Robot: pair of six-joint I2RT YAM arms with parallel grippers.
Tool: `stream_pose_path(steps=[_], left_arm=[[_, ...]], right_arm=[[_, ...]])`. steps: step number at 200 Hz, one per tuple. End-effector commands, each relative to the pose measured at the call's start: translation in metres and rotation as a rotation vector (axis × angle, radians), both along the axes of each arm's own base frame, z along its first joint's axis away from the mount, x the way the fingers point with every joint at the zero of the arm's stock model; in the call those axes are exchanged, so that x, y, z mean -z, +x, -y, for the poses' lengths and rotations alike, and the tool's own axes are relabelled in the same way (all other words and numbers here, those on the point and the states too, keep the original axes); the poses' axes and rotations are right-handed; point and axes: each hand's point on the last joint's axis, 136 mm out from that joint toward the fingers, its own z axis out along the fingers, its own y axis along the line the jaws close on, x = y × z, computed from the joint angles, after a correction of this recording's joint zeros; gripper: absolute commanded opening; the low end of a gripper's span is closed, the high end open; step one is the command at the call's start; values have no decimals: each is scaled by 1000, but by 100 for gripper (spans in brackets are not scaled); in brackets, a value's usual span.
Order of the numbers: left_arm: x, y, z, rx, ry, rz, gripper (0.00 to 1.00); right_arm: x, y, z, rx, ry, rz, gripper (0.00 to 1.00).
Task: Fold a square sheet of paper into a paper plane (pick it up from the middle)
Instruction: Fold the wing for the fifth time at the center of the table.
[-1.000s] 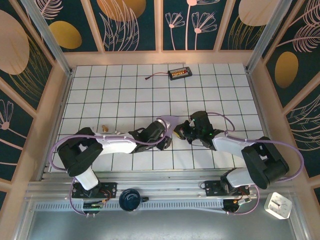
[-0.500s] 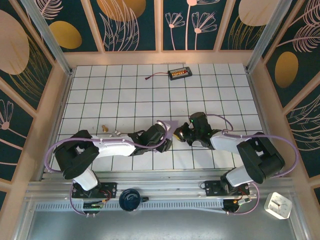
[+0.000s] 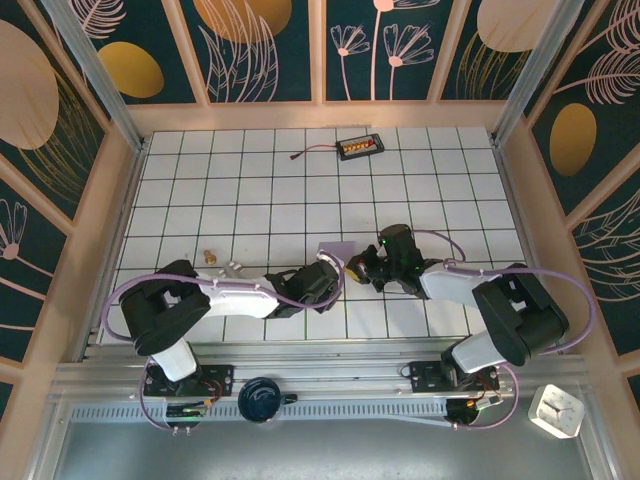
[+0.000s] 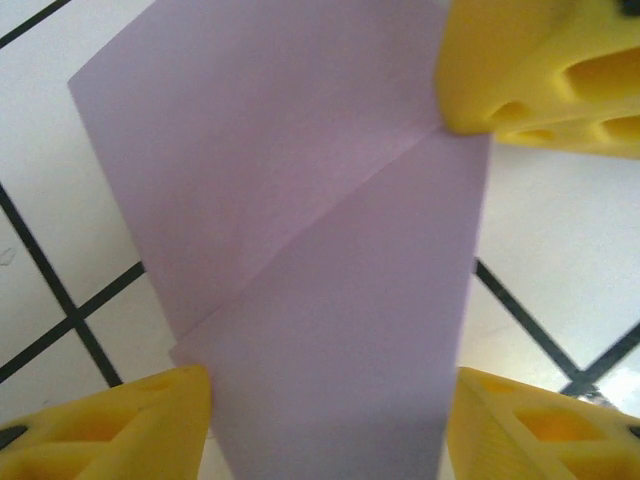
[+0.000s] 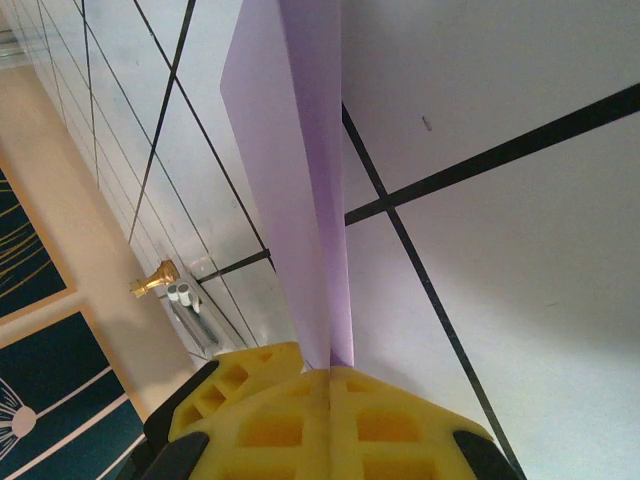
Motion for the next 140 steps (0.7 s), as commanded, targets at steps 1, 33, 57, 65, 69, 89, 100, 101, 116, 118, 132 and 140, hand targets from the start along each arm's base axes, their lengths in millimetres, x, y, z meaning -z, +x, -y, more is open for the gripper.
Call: stream_pose_path(steps=[1, 33, 57, 65, 69, 89, 100, 101, 116, 118, 132, 140], left_arm=[[-2, 4, -3, -2, 41, 34, 58], [-10, 4, 3, 10, 0, 32, 51], [-11, 2, 6, 17, -13, 26, 48], [-11, 2, 7, 21, -16, 22, 47], [-10, 2, 7, 21, -16, 20, 47], [-10, 1, 7, 22, -16, 17, 44], [-10, 1, 8, 26, -14, 14, 43], [-10, 1, 8, 26, -14, 14, 43], [-11, 1, 9, 28, -18, 13, 40], [-11, 1, 9, 29, -17, 14, 40], [-10, 1, 9, 28, -15, 11, 38], [-11, 1, 9, 28, -17, 12, 36]], right_arm=[[1, 0, 0, 0, 9, -6, 0], [4, 0, -1, -2, 8, -10, 0], [5, 0, -1, -3, 7, -14, 0], [6, 0, -1, -4, 6, -14, 0], [5, 0, -1, -5, 7, -13, 0], [6, 0, -1, -7, 5, -15, 0], [7, 0, -2, -7, 5, -15, 0], [7, 0, -2, -7, 5, -16, 0], [8, -1, -1, -9, 3, -18, 0], [8, 0, -2, -9, 4, -17, 0], [9, 0, -2, -9, 2, -18, 0], [9, -1, -1, -10, 2, -20, 0]])
